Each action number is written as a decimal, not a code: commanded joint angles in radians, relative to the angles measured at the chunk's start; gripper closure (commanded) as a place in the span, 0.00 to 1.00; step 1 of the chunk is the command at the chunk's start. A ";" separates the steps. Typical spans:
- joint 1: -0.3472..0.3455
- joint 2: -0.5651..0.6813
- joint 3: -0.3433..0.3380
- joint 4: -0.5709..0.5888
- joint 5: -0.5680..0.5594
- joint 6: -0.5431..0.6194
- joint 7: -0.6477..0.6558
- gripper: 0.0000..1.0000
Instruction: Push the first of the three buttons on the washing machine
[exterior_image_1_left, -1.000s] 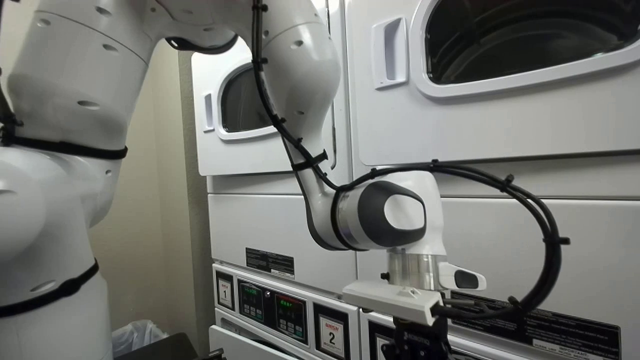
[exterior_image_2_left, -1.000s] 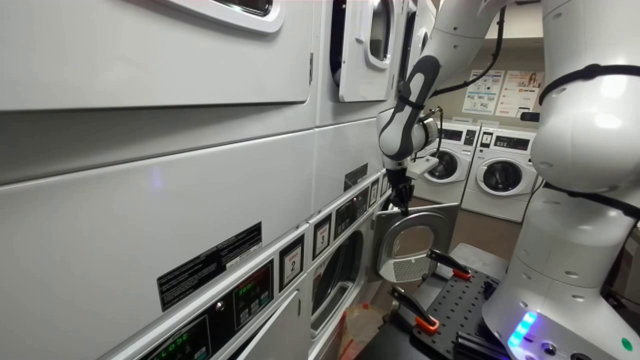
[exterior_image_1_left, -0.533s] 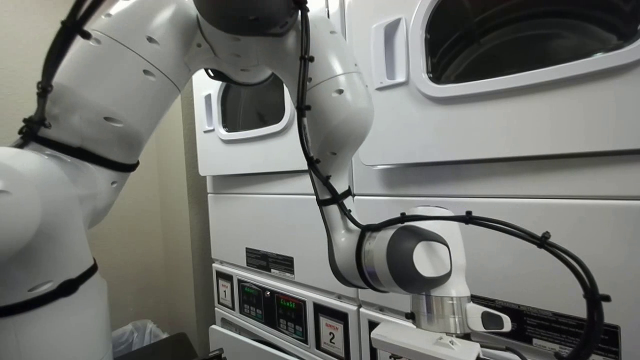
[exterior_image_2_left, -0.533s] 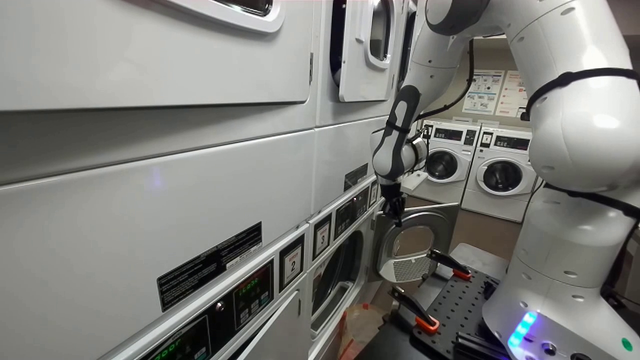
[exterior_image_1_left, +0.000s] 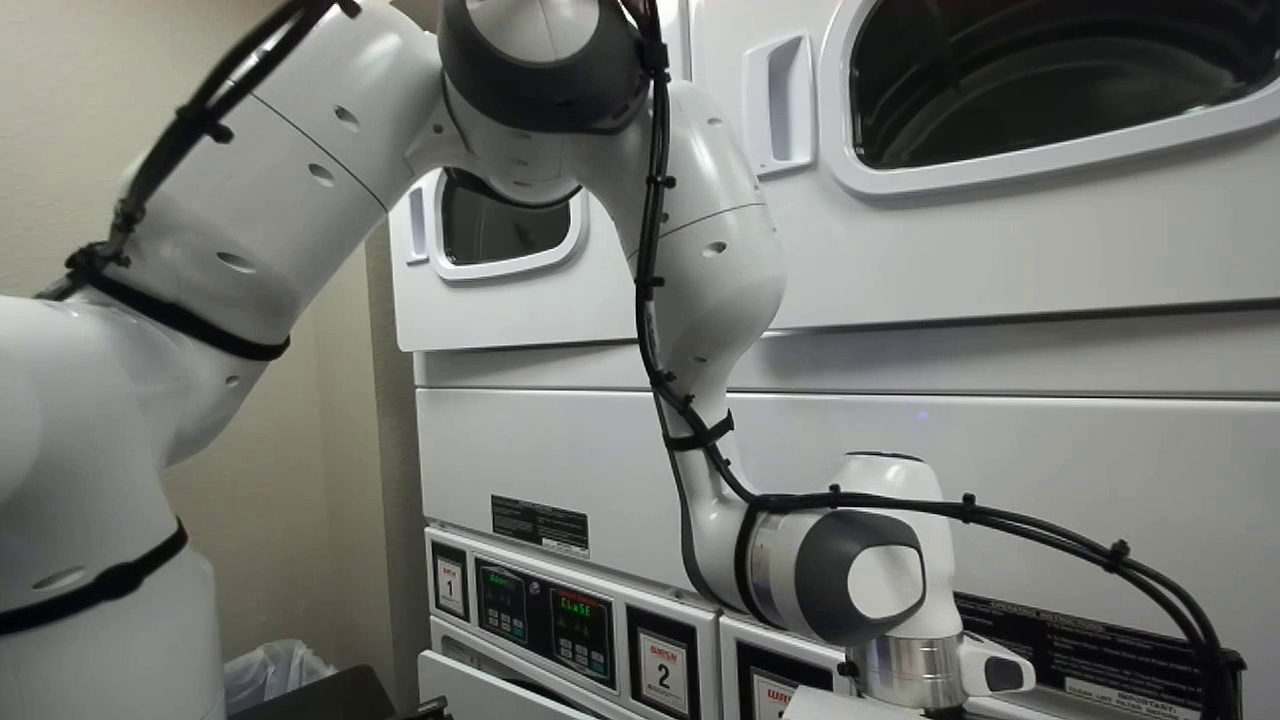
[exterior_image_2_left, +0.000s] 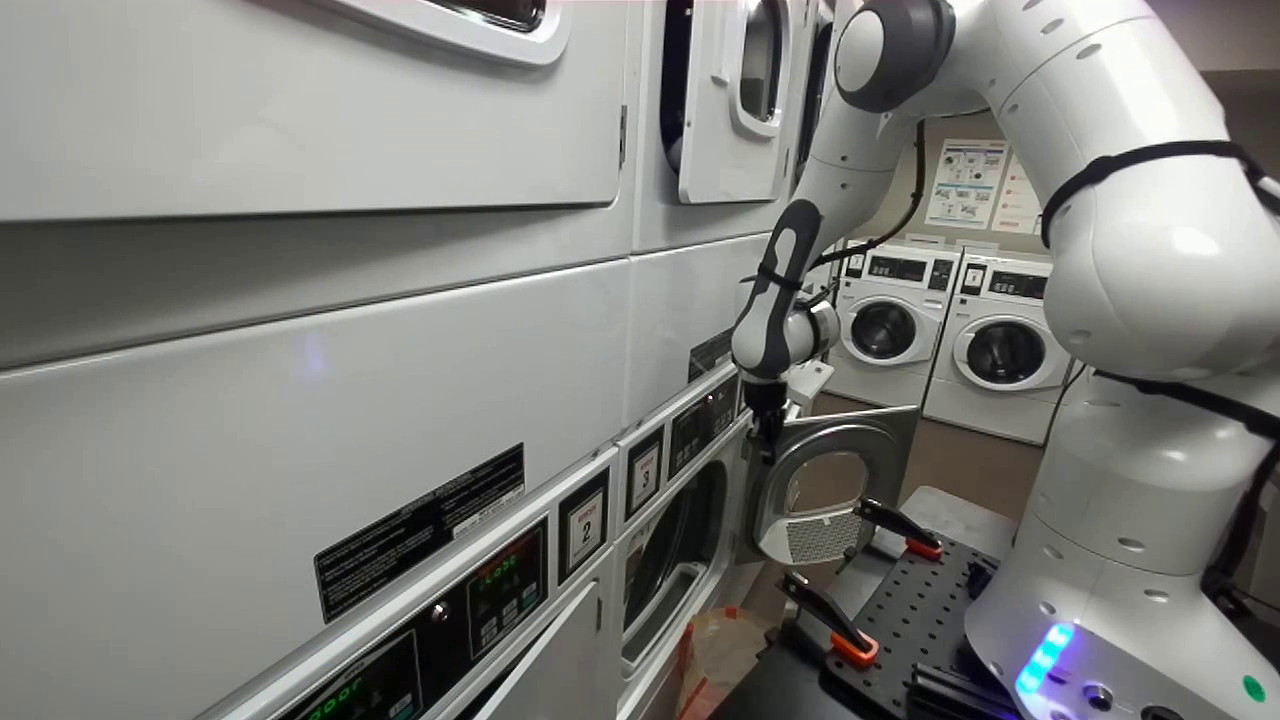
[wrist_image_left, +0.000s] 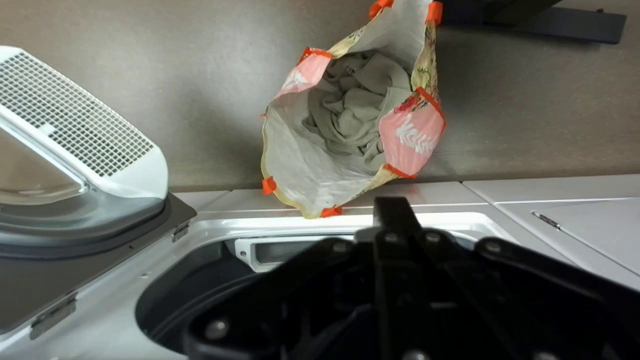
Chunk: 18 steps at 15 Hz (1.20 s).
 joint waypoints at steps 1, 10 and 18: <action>-0.055 0.021 0.050 0.013 0.022 0.063 -0.084 1.00; -0.045 0.028 0.049 0.007 0.016 0.068 -0.079 0.99; 0.070 0.097 -0.025 -0.015 0.009 0.211 0.049 1.00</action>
